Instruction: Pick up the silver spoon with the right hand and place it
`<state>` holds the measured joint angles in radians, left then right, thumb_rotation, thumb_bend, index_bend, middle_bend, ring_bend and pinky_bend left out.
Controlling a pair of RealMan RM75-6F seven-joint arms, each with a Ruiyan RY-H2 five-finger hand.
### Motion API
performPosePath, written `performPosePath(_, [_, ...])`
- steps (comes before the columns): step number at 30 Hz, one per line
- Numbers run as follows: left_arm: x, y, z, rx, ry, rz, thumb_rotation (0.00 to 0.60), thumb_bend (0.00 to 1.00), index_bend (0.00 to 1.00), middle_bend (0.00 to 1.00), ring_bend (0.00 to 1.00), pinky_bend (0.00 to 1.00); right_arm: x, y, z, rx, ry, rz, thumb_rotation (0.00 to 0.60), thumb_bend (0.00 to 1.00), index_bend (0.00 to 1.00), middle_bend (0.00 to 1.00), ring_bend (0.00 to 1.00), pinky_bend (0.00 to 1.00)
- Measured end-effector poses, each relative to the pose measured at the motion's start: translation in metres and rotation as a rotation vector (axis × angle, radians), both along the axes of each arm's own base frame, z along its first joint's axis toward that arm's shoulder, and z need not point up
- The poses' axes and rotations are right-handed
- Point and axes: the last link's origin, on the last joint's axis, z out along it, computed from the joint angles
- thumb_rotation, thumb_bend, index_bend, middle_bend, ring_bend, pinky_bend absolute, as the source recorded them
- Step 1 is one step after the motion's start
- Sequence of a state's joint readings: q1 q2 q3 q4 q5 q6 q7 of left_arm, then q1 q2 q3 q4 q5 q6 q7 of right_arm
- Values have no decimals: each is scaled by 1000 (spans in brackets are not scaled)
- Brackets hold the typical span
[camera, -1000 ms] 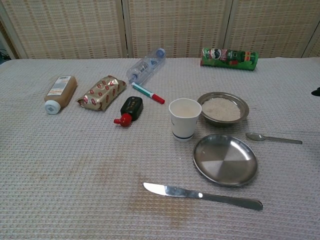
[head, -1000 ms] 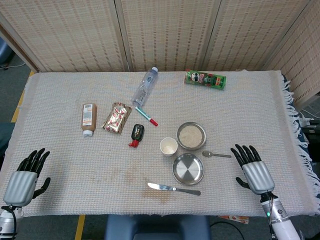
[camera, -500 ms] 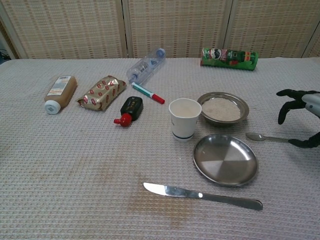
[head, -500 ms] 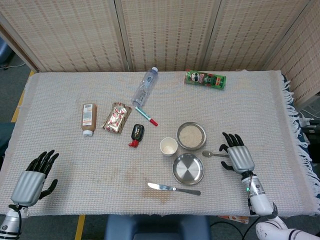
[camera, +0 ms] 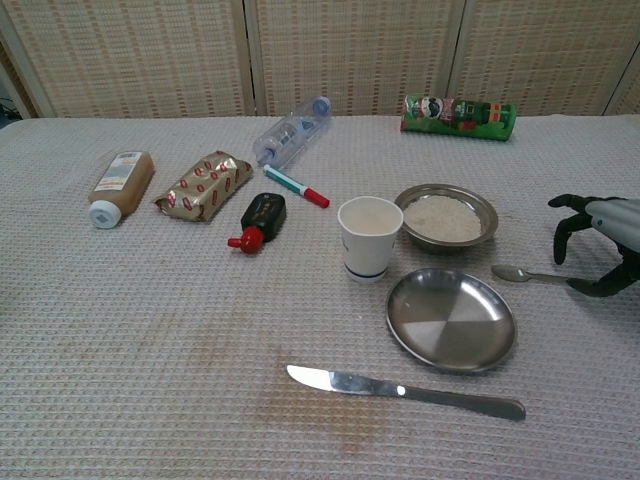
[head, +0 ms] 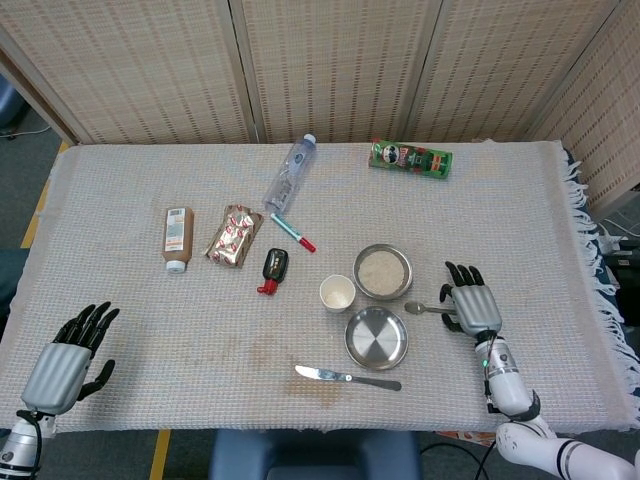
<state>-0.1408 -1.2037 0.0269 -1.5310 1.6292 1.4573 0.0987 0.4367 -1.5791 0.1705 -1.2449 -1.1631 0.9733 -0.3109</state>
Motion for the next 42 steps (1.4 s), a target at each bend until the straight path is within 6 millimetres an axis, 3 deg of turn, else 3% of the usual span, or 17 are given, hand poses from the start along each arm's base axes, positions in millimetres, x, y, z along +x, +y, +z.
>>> performPosePath(13, [0, 0, -1, 0, 6, 1, 600, 414, 0, 0, 0, 185, 0, -2, -3, 28, -6, -6, 600, 271, 508, 0, 0, 0])
performPosePath(24, [-1, 2, -1, -3, 17, 7, 600, 506, 0, 0, 0, 183, 5, -6, -11, 46, 5, 6, 600, 284, 524, 0, 0, 0])
performPosePath(42, [-1, 1, -1, -12, 18, -2, 600, 511, 0, 0, 0, 180, 4, -7, -7, 63, 16, -1, 600, 332, 525, 0, 0, 0])
